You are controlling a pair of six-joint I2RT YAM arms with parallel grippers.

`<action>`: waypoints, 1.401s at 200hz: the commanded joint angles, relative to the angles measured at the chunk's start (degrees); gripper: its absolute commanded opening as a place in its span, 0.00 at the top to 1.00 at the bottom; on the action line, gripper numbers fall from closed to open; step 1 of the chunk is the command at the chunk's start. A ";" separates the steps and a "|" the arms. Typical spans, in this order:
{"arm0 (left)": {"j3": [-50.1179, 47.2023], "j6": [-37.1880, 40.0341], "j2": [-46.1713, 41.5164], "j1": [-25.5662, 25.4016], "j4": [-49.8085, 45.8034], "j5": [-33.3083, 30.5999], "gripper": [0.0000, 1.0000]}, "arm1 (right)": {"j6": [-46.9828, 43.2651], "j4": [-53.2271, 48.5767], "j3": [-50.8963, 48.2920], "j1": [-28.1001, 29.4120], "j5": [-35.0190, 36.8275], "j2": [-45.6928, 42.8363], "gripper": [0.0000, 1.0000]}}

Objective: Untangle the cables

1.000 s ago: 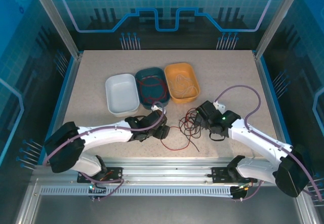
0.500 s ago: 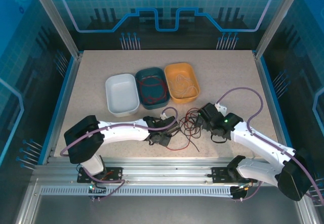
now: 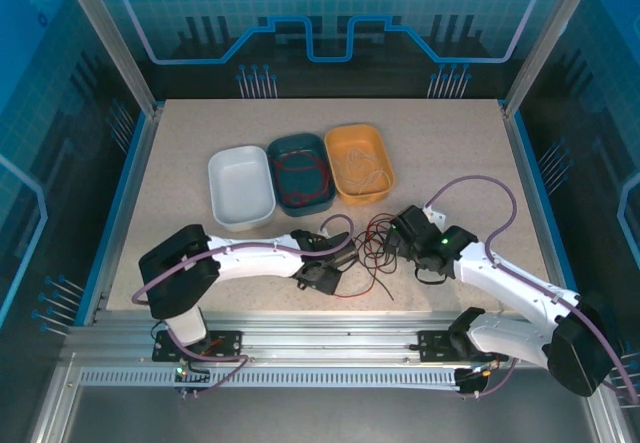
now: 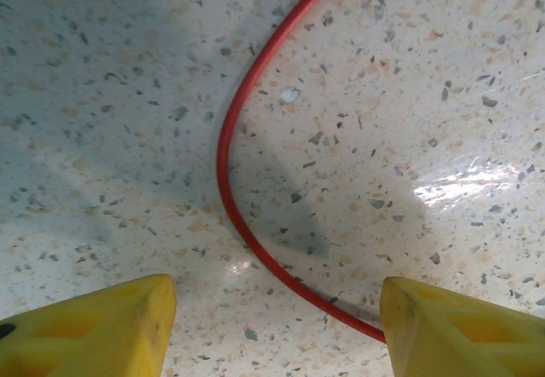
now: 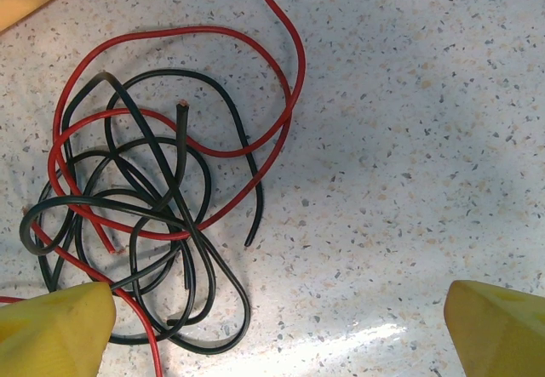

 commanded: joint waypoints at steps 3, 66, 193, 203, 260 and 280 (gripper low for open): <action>1.77 0.24 1.44 -0.28 -1.01 2.63 0.31 | -0.41 1.15 -1.10 -0.61 -0.61 0.24 0.00; -1.89 4.10 -0.54 0.70 -10.17 0.53 0.37 | -1.26 0.49 -0.12 -0.70 -0.77 0.75 0.00; -4.55 5.56 -6.40 8.43 -3.42 4.83 0.58 | -1.81 0.06 0.64 -0.88 -1.64 -0.34 0.00; -4.71 4.82 -6.76 8.29 -3.24 5.42 0.59 | -2.60 0.29 0.94 -0.49 -2.28 -0.45 0.00; -7.79 1.49 -8.19 7.89 -1.57 6.89 0.64 | -4.14 -2.31 5.40 9.02 -0.65 1.44 0.06; -9.67 -0.25 -8.90 7.80 -1.48 8.44 0.67 | -2.99 -3.17 7.09 11.83 0.08 2.89 0.08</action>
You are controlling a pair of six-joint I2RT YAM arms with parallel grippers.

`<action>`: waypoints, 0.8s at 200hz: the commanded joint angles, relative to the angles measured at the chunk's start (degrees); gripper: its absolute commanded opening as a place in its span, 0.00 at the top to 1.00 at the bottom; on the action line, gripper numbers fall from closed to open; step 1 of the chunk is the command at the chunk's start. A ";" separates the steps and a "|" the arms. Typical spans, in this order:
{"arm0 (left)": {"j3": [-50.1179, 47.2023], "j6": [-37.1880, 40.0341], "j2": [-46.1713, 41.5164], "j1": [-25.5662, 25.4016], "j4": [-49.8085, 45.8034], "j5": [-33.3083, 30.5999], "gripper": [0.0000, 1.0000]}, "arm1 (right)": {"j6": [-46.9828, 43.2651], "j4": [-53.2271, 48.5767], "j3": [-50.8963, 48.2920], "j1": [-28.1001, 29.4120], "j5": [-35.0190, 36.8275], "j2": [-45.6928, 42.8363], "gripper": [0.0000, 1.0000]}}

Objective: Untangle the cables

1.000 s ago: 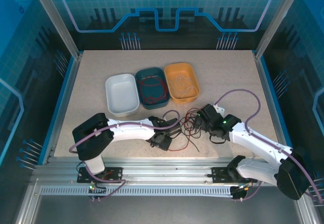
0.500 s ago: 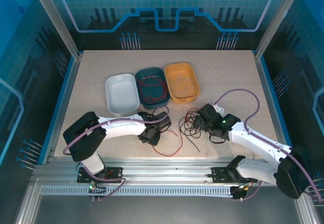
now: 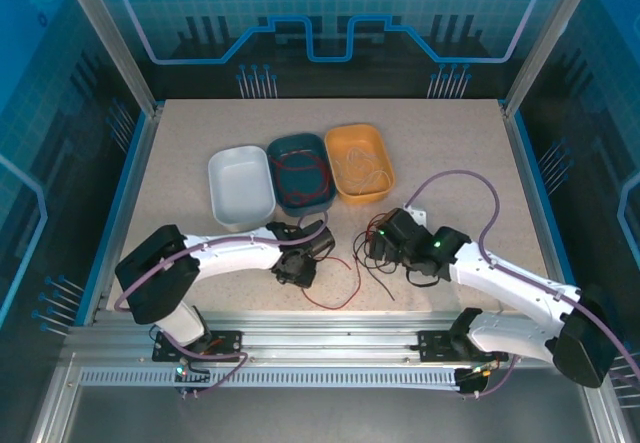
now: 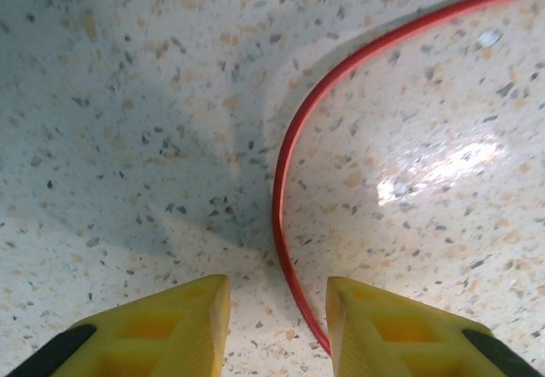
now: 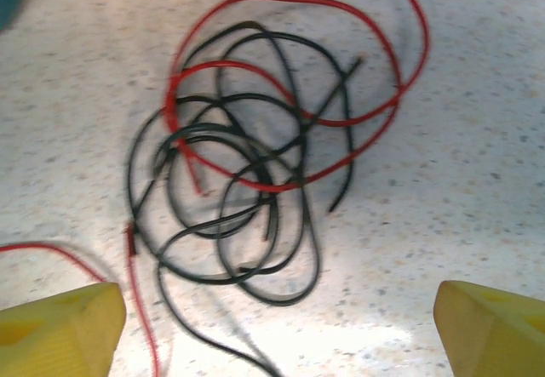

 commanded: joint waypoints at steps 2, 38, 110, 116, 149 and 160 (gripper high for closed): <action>-2.75 -3.41 -2.30 -0.24 -0.09 3.09 0.68 | 1.17 -2.79 2.98 3.32 1.54 1.80 0.08; -4.90 -7.54 -4.03 -1.74 0.89 6.05 0.69 | 1.46 0.20 3.27 5.65 1.58 3.77 0.08; -2.55 -16.09 -3.43 -3.67 -3.92 6.07 0.61 | -1.60 1.86 3.93 5.97 1.58 6.51 0.06; -2.83 -17.10 -3.59 -3.66 -3.95 6.49 0.63 | -1.86 1.98 3.67 5.96 1.79 6.07 0.06; -1.45 -19.60 -1.93 -4.11 -5.07 8.25 0.66 | -2.85 2.24 1.50 4.50 2.54 2.61 0.04; -0.62 -19.71 -0.85 -4.32 -5.72 8.43 0.66 | -3.28 2.49 0.52 3.64 2.21 1.02 0.03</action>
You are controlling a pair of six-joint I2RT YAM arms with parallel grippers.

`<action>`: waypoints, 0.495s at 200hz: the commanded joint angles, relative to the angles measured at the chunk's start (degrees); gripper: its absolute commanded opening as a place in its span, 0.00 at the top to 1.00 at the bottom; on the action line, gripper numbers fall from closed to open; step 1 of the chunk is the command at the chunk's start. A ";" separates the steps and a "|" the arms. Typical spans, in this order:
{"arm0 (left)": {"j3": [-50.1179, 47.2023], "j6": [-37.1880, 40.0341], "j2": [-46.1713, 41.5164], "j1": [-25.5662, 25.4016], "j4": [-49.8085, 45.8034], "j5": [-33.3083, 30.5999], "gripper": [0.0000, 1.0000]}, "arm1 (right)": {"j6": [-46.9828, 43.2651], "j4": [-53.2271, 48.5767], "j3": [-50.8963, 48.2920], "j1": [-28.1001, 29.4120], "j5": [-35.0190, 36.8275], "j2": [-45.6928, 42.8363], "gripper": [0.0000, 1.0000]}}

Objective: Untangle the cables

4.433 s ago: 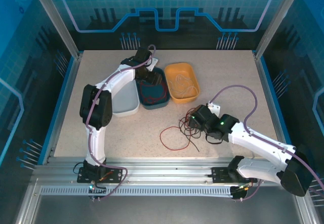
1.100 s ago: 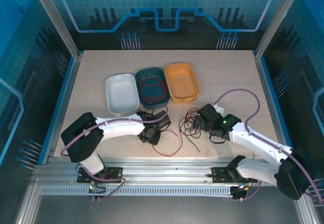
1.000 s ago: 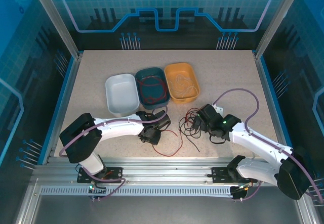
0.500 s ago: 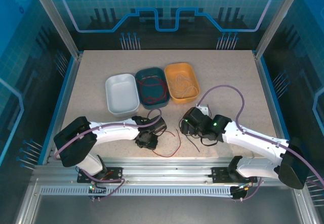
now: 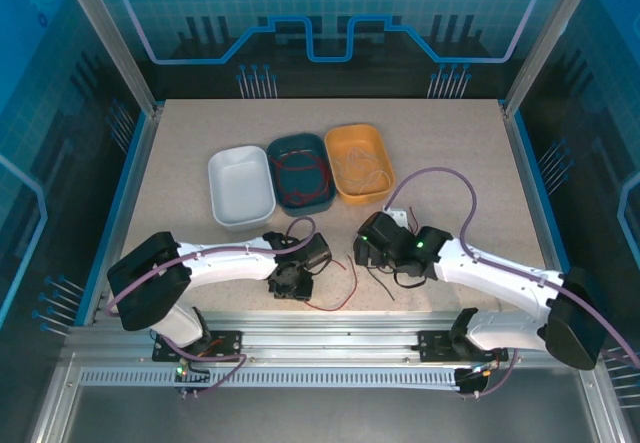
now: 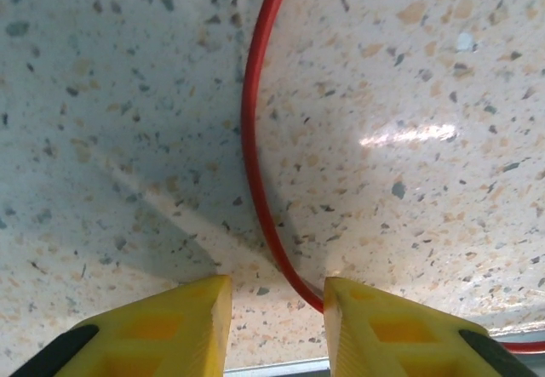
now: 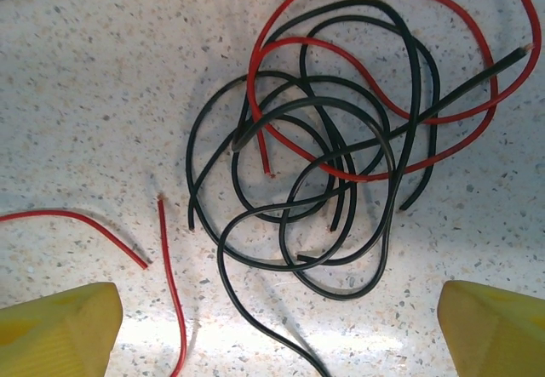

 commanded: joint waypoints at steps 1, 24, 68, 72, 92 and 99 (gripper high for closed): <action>2.83 -3.04 2.02 -0.79 -3.44 2.04 0.66 | -1.57 0.34 -1.69 -1.43 1.41 -3.71 0.03; 4.09 -2.92 4.49 -0.87 -3.38 2.73 0.66 | -2.59 1.75 -3.99 -3.47 0.43 -7.68 0.03; 6.64 -1.99 8.79 -1.49 -4.77 2.03 0.73 | -3.98 3.08 -7.00 -7.15 -1.56 -14.21 0.02; 6.64 -2.00 8.99 -1.49 -4.64 2.02 0.75 | -4.02 3.08 -7.19 -7.36 -1.60 -14.63 0.02; 7.52 -1.23 9.64 -1.66 -4.28 0.84 0.81 | -4.31 2.91 -8.09 -8.67 -2.03 -16.75 0.01; 8.20 -0.76 10.02 -1.65 -4.38 -0.22 0.84 | -4.49 2.88 -8.30 -9.15 -2.30 -17.16 0.01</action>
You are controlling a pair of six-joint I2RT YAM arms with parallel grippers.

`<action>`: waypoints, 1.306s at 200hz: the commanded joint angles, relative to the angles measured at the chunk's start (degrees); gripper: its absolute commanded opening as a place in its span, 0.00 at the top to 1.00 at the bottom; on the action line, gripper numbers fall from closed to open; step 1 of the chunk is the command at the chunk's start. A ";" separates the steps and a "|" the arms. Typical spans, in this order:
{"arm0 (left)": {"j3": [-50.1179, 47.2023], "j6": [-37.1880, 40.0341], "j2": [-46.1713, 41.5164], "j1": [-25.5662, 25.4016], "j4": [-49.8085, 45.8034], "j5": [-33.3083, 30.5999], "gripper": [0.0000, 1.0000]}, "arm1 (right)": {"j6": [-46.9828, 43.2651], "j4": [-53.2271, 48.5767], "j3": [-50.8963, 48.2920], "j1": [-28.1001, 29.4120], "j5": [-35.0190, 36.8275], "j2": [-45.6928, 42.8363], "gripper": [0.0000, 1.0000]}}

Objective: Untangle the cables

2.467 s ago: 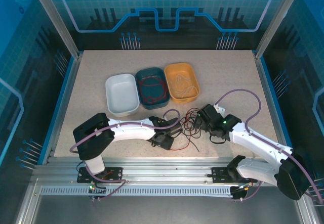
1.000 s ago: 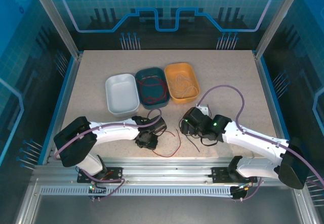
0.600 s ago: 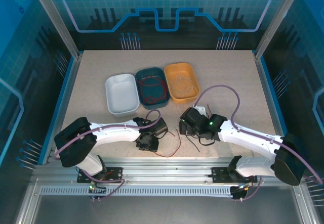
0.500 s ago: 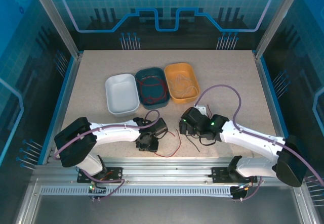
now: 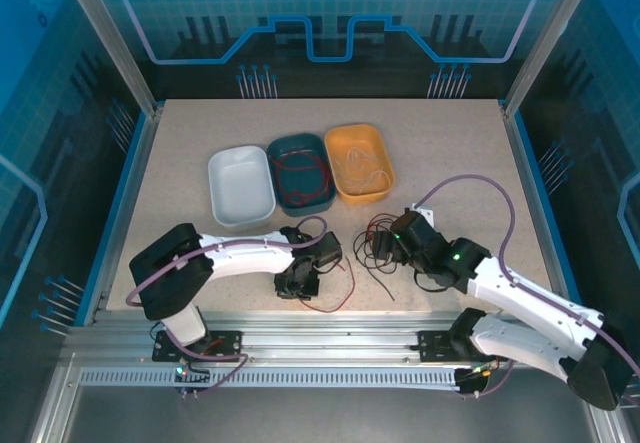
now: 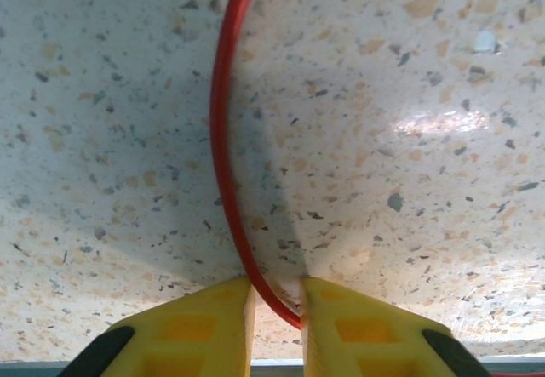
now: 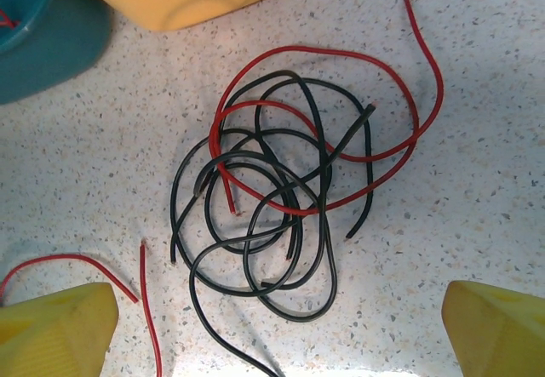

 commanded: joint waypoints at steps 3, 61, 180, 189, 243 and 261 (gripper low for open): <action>1.87 0.99 2.90 -0.86 1.13 -1.09 0.85 | -1.30 0.54 -1.40 -1.85 -1.14 -2.24 0.01; 9.19 5.54 5.33 0.30 1.90 -11.40 1.00 | -1.70 0.34 -1.87 -3.19 -2.19 -3.54 0.01; 17.10 18.42 -8.28 4.79 -2.19 -25.17 1.00 | -0.76 -1.05 -0.51 -3.61 -1.21 -3.54 0.01; 17.12 19.13 -9.97 4.85 -2.77 -26.51 1.00 | -0.79 -1.02 -0.50 -3.68 -1.25 -3.29 0.00; 18.59 27.27 -18.79 7.58 0.61 -27.54 1.00 | -0.98 -2.96 1.62 -5.05 -1.04 -2.26 0.00; 19.10 30.69 -20.80 9.42 3.28 -27.20 1.00 | -0.81 -3.94 2.39 -5.47 0.20 -2.60 0.00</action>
